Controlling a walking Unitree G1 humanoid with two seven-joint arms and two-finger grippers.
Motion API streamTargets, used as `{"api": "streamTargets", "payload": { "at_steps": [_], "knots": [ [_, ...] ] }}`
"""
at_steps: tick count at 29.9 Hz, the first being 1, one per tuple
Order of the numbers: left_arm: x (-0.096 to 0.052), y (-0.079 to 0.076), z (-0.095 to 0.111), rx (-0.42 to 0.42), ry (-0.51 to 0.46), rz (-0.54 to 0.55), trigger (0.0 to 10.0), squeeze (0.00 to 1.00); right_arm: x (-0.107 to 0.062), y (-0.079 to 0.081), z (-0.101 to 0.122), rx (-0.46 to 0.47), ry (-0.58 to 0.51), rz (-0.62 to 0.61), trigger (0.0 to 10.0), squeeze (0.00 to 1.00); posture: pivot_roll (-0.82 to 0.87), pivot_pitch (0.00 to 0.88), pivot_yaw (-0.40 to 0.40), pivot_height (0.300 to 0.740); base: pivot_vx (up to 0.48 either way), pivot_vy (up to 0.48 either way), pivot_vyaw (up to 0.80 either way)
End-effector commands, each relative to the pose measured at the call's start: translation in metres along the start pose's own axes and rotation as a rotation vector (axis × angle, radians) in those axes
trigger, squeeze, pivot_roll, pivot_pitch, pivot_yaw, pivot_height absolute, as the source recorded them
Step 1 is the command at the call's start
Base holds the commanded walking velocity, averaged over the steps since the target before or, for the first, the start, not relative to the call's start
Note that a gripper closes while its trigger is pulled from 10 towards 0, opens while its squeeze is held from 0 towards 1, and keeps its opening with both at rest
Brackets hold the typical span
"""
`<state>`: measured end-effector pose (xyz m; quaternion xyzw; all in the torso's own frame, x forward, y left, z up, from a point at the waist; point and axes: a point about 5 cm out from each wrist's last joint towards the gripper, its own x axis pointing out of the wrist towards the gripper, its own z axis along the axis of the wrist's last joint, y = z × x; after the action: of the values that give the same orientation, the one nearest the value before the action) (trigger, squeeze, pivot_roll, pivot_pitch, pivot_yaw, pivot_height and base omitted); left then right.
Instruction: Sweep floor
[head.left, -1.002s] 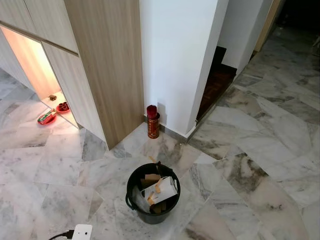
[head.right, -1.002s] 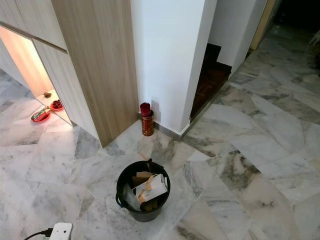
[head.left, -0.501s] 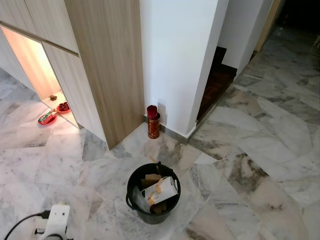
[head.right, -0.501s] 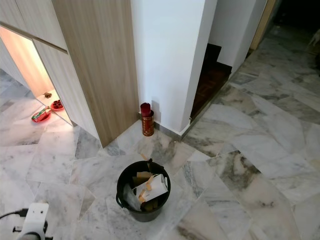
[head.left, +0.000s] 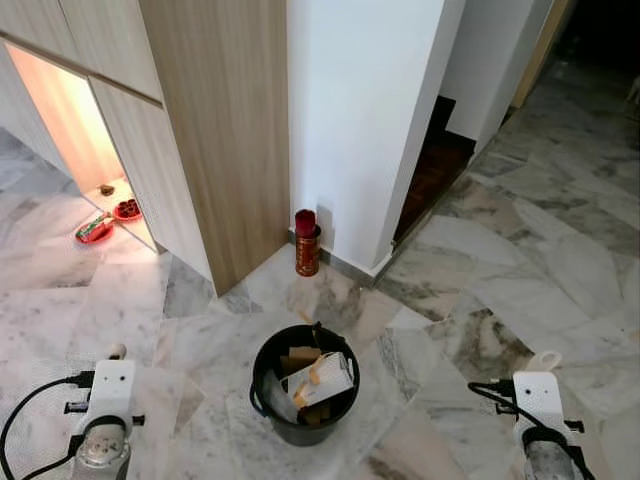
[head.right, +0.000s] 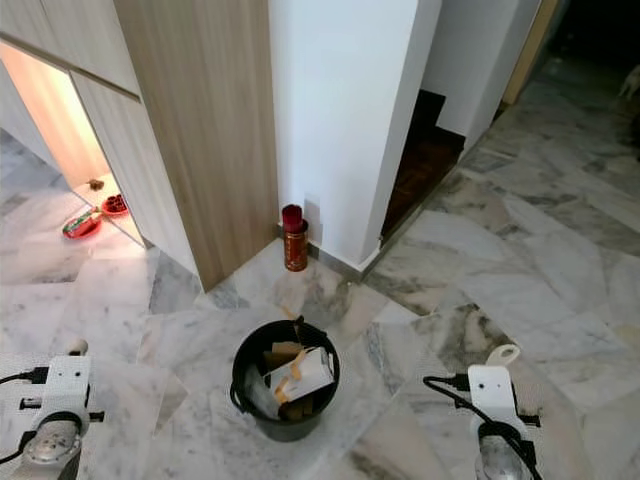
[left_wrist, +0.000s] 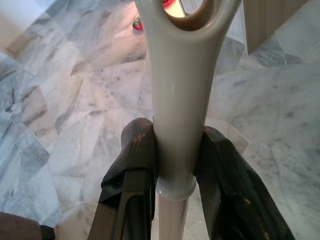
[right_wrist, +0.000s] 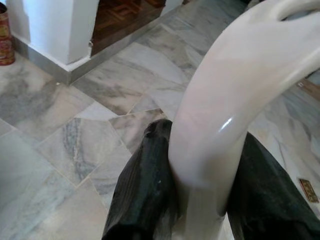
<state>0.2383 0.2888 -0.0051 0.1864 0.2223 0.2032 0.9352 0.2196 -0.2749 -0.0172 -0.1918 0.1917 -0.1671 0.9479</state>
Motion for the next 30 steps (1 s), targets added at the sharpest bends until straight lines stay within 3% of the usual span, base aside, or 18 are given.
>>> {"api": "streamTargets", "payload": {
  "at_steps": [1,6,10,20,24,30],
  "knots": [
    [0.006,0.006,0.023,-0.018,-0.115,0.057,10.0,0.0,0.007,0.0,0.016,0.024,-0.066,-0.031,10.0,0.0,0.04,0.0,-0.056,0.74,0.0,0.0,0.0],
    [0.007,0.01,0.038,-0.059,-0.196,0.097,10.0,0.0,0.008,0.0,0.022,0.055,-0.093,-0.073,10.0,0.0,0.05,0.001,-0.057,0.74,0.0,0.0,0.0],
    [0.01,0.012,0.06,-0.082,-0.287,0.119,10.0,0.0,0.014,-0.007,0.039,0.067,-0.178,-0.127,10.0,0.0,0.04,0.001,-0.056,0.74,0.0,0.0,0.0],
    [0.011,0.009,0.077,-0.111,-0.343,0.12,10.0,0.0,0.023,-0.03,0.071,0.107,-0.324,-0.262,10.0,0.0,0.04,0.005,-0.053,0.74,0.0,0.0,0.0],
    [0.009,0.005,0.079,-0.125,-0.348,0.112,10.0,0.0,0.024,-0.027,0.073,0.148,-0.313,-0.247,10.0,0.0,0.04,0.01,-0.054,0.74,0.0,0.0,0.0],
    [0.006,-0.007,0.083,-0.195,-0.359,0.09,10.0,0.0,0.022,-0.015,0.057,0.313,-0.2,-0.21,10.0,0.0,0.04,0.015,-0.059,0.74,0.0,0.0,0.0]
  ]
}}
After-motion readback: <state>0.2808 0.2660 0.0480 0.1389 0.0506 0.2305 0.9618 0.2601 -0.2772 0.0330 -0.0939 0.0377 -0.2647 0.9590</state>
